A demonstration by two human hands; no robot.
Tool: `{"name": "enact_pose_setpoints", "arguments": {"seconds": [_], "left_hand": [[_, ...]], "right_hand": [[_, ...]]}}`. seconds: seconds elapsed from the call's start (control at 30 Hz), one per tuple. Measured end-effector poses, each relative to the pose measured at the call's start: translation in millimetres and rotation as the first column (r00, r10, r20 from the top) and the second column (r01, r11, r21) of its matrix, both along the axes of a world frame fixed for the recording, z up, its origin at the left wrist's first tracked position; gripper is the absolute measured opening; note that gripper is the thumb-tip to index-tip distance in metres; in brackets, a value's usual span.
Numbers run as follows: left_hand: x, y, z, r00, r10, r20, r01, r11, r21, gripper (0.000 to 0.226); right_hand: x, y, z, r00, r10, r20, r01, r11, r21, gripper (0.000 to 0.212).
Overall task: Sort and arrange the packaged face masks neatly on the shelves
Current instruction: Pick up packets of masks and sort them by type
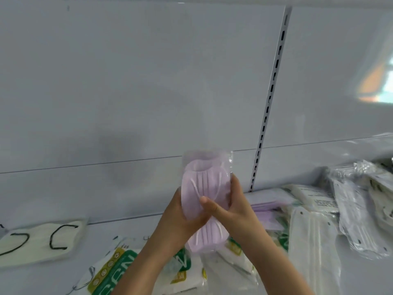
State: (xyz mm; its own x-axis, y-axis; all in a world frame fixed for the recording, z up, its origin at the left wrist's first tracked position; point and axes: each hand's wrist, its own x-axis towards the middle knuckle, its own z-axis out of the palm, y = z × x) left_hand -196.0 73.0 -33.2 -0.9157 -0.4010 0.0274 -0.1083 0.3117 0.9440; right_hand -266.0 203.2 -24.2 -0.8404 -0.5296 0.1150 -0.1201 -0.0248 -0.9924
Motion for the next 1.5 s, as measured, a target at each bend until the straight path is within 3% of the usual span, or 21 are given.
{"name": "enact_pose_setpoints", "arguments": {"seconds": [0.07,0.17,0.23,0.33,0.4,0.47,0.5,0.53,0.57,0.6,0.63,0.67,0.77,0.87,0.93,1.03,1.13,1.23,1.3,1.4,1.5], "left_hand": [[5,-4,-18,0.994,-0.086,0.074,0.083,0.996,0.034,0.063],[5,-1,-8,0.989,-0.039,0.142,0.053,0.994,-0.098,0.061],[12,-4,-8,0.987,-0.096,0.131,0.104,0.993,-0.055,0.062],[18,-1,-3,0.988,-0.097,0.119,0.103,0.993,-0.052,0.055],[20,-3,1,0.995,-0.04,0.091,0.041,0.999,-0.011,0.038],[24,-11,4,0.996,0.044,0.072,-0.05,0.996,0.075,0.035],[26,-15,4,0.993,0.091,0.074,-0.1,0.987,0.124,0.037],[28,-19,2,0.988,0.13,0.084,-0.143,0.975,0.172,0.038],[30,-23,-1,0.984,0.155,0.093,-0.172,0.961,0.217,0.038],[31,-25,-4,0.981,0.163,0.101,-0.183,0.951,0.247,0.037],[32,-27,-8,0.98,0.167,0.108,-0.19,0.946,0.262,0.035],[32,-28,-11,0.979,0.168,0.115,-0.193,0.943,0.272,0.031],[32,-31,-19,0.979,0.156,0.133,-0.19,0.935,0.298,0.022],[32,-33,-20,0.982,0.141,0.128,-0.174,0.94,0.293,0.022],[31,-34,-21,0.982,0.144,0.125,-0.174,0.943,0.283,0.023],[30,-34,-21,0.981,0.147,0.123,-0.177,0.944,0.278,0.026],[30,-27,-17,0.984,0.149,0.101,-0.173,0.935,0.308,0.03],[29,-15,-15,0.984,0.162,0.068,-0.175,0.911,0.372,0.031],[28,-4,-11,0.985,0.161,0.057,-0.169,0.881,0.442,0.034],[29,9,-8,0.997,0.072,-0.014,-0.044,0.736,0.676,0.038],[28,12,-16,0.998,0.048,-0.033,-0.016,0.771,0.637,0.05]], "right_hand": [[0,0,-2,1.0,-0.006,-0.004,0.006,0.998,0.056,0.108],[-8,6,0,0.999,-0.044,0.016,0.042,0.995,0.095,0.056],[-10,10,0,0.992,-0.036,0.121,0.033,0.999,0.022,0.038],[-5,10,4,0.968,0.002,0.252,0.042,0.985,-0.17,0.033],[-8,14,7,0.984,0.018,0.18,0.013,0.985,-0.17,0.047],[-26,28,8,0.99,-0.035,-0.136,0.039,0.999,0.027,0.064],[-40,39,7,0.934,-0.031,-0.357,0.118,0.967,0.226,0.067],[-53,51,7,0.834,0.049,-0.55,0.246,0.858,0.45,0.072],[-65,63,4,0.753,0.191,-0.63,0.349,0.695,0.629,0.077],[-74,71,1,0.733,0.31,-0.605,0.386,0.543,0.746,0.081],[-80,77,-5,0.767,0.359,-0.532,0.354,0.454,0.818,0.081],[-83,80,-11,0.811,0.357,-0.464,0.299,0.429,0.853,0.072],[-86,80,-24,0.816,0.209,-0.539,0.377,0.513,0.771,0.026],[-86,80,-18,0.736,0.024,-0.677,0.557,0.548,0.625,0.019],[-88,83,-9,0.741,-0.077,-0.667,0.557,0.624,0.548,0.019],[-88,85,9,0.767,-0.245,-0.594,0.534,0.757,0.377,0.026],[-73,81,31,0.836,-0.375,-0.4,0.465,0.872,0.153,0.023],[-48,69,40,0.936,-0.322,-0.145,0.321,0.947,-0.031,0.015],[-33,57,35,0.965,-0.262,-0.028,0.261,0.964,-0.049,0.016],[-20,35,5,0.944,-0.302,-0.134,0.32,0.937,0.14,0.026],[-4,18,-16,0.958,-0.275,-0.081,0.286,0.937,0.203,0.032]]}}
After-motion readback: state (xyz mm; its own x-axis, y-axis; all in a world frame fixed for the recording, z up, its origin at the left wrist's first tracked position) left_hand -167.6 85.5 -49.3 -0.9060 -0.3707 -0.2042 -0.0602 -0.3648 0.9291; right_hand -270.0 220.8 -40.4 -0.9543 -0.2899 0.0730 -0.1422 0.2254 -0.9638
